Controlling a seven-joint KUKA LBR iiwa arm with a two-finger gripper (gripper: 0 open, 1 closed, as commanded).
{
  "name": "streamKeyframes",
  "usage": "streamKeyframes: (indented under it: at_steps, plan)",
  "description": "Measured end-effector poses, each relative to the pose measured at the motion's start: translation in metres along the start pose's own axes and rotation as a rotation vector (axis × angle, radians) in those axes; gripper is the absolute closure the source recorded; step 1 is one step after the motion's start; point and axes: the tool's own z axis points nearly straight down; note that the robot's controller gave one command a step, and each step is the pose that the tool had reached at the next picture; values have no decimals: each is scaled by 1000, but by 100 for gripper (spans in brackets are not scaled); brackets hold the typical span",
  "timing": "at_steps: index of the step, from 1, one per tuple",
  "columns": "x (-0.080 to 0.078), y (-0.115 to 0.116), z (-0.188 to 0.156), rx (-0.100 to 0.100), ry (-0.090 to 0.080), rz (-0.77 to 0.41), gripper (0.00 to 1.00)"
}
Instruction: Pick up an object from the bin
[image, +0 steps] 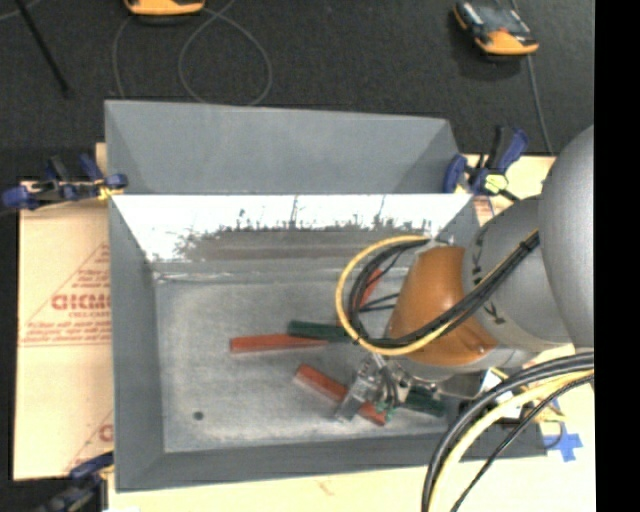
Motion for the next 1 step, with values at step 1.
streamKeyframes:
  at_steps: [1]
  plan:
    - [-38,22,-139,-7,-13,-15,100]
